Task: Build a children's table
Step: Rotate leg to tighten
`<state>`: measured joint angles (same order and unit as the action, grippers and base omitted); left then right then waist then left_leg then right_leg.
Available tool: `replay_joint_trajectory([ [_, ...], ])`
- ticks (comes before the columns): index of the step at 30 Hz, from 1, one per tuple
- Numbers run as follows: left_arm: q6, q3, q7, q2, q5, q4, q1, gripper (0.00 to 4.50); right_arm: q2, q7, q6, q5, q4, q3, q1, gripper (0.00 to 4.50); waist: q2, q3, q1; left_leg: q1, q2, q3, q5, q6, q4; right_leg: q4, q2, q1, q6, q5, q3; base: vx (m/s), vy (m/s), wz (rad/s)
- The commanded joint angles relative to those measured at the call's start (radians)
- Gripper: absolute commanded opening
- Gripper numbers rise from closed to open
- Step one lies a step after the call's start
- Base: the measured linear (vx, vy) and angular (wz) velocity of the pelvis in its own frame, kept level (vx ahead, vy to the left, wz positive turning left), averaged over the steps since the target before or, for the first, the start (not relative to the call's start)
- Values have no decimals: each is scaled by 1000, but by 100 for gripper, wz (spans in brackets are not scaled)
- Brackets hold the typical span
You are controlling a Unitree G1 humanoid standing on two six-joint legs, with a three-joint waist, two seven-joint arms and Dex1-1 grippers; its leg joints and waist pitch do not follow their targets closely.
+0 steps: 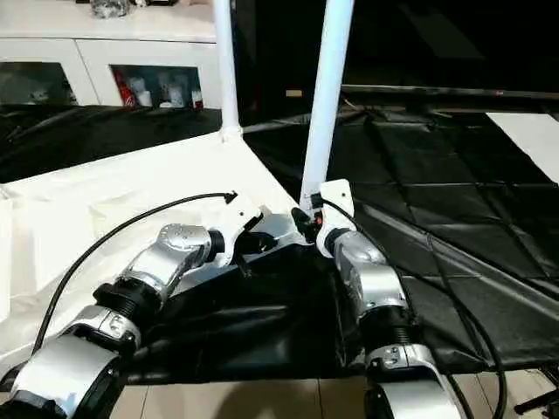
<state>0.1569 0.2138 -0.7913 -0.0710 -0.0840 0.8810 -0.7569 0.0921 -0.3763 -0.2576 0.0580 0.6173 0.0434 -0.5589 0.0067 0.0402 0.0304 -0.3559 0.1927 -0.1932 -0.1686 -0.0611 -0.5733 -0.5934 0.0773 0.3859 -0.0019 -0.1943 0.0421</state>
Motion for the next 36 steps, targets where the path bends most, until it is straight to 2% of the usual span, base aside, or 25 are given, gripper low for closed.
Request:
replay_joint_trajectory([
  [1,-63,28,-91,23,34,-57,-19,0,-23,-169,-23,14,58,-113,35,277,-7,-43,1,4,30,27,-394,7,79,102,62,-21,-141,-427,-32,0,0,0],
  [3,-71,36,-168,-21,43,-84,4,0,37,-301,-8,32,28,-132,47,277,-7,-46,6,2,32,25,-363,24,77,96,64,-28,-156,-367,-34,0,0,0],
  [6,-80,40,-216,-53,46,-102,19,0,90,-399,9,42,1,-145,59,277,-8,-53,10,1,34,16,-275,57,67,79,61,-34,-218,-201,-36,17,-9,1],
  [7,-78,48,-290,-94,60,-135,43,0,158,-524,17,55,-36,-164,73,277,-9,-57,15,-3,34,15,-229,72,63,71,62,-41,-238,-132,-35,0,0,0],
  [8,-80,48,-299,-99,61,-139,46,0,165,-536,18,57,-39,-166,74,277,-9,-59,18,-5,34,15,-202,81,61,66,62,-45,-248,-89,-34,0,0,0],
  [10,-79,59,-376,-144,69,-175,71,0,230,-650,32,67,-70,-173,81,277,-6,-68,30,-7,37,9,-102,124,50,43,55,-47,-291,91,-30,0,0,0],
  [11,-83,65,-412,-163,74,-193,83,0,256,-692,38,69,-80,-178,83,277,-3,-67,34,-9,39,8,-86,138,47,37,55,-44,-307,134,-27,0,0,0],
  [12,-83,65,-412,-163,74,-193,83,0,256,-692,38,69,-80,-178,83,277,-4,-65,35,-10,39,7,-90,140,47,37,54,-43,-311,133,-26,0,0,0],
  [13,-80,73,-464,-191,83,-222,102,0,294,-760,44,72,-92,-188,86,277,-4,-62,37,-7,40,7,-117,137,48,41,55,-41,-312,98,-26,0,0,0],
  [16,-65,87,-543,-240,100,-278,135,0,348,-870,30,95,-114,-202,87,277,-4,-57,41,1,47,6,-196,101,55,50,57,-38,-303,-38,-27,0,0,0],
  [20,-57,89,-572,-272,105,-314,155,0,360,-914,29,112,-120,-204,84,277,-3,-53,43,2,48,7,-222,73,60,58,58,-34,-279,-115,-29,0,0,0],
  [21,-57,88,-574,-276,106,-316,156,0,359,-920,25,115,-123,-205,83,277,-10,-53,43,2,46,5,-225,65,60,60,58,-33,-271,-133,-30,0,0,0],
  [22,-58,87,-571,-280,103,-314,155,0,357,-925,19,118,-129,-208,85,262,-7,-53,45,2,45,6,-222,56,60,61,60,-32,-261,-152,-31,0,0,0],
  [24,-58,86,-568,-283,100,-316,155,0,357,-931,13,121,-133,-212,87,253,-7,-54,45,3,45,6,-211,54,60,59,58,-32,-261,-136,-31,0,0,0],
  [25,-57,85,-562,-283,100,-316,155,0,354,-930,12,123,-133,-214,88,246,-13,-56,45,2,45,6,-197,57,58,56,57,-33,-263,-111,-31,0,0,0],
  [26,-55,84,-553,-280,100,-314,153,0,349,-924,9,125,-132,-214,89,240,-12,-56,47,1,44,5,-185,62,56,53,58,-33,-266,-93,-31,0,0,0],
  [30,-35,67,-460,-244,92,-295,138,0,312,-826,6,110,-115,-199,96,232,-15,-53,49,-1,42,4,-182,66,55,55,59,-32,-261,-110,-32,0,0,0],
  [31,-34,64,-444,-238,89,-288,134,0,304,-800,10,104,-107,-195,95,230,-16,-51,49,0,40,5,-201,56,56,60,61,-31,-250,-158,-32,0,0,0],
  [32,-29,49,-346,-199,71,-243,105,0,256,-646,19,73,-58,-168,87,225,-16,-49,45,1,40,5,-220,45,57,65,61,-27,-237,-205,-33,0,0,0],
  [33,-28,47,-331,-193,69,-236,101,0,248,-624,20,69,-51,-164,86,225,-14,-49,42,2,39,5,-232,37,58,67,61,-23,-230,-228,-34,0,0,0],
  [34,-24,33,-248,-157,56,-194,74,0,206,-501,19,52,-15,-139,81,218,-17,-48,41,6,37,10,-256,19,60,73,62,-24,-214,-283,-33,0,0,0],
  [35,-23,28,-216,-142,52,-177,63,0,189,-457,17,48,-4,-129,81,214,-15,-45,35,2,36,11,-260,8,61,74,61,-21,-205,-303,-35,0,0,0],
  [36,-22,22,-186,-127,50,-159,52,0,171,-417,14,48,5,-120,80,214,-15,-46,32,7,34,15,-287,-8,62,77,62,-22,-190,-347,-32,0,0,0],
])
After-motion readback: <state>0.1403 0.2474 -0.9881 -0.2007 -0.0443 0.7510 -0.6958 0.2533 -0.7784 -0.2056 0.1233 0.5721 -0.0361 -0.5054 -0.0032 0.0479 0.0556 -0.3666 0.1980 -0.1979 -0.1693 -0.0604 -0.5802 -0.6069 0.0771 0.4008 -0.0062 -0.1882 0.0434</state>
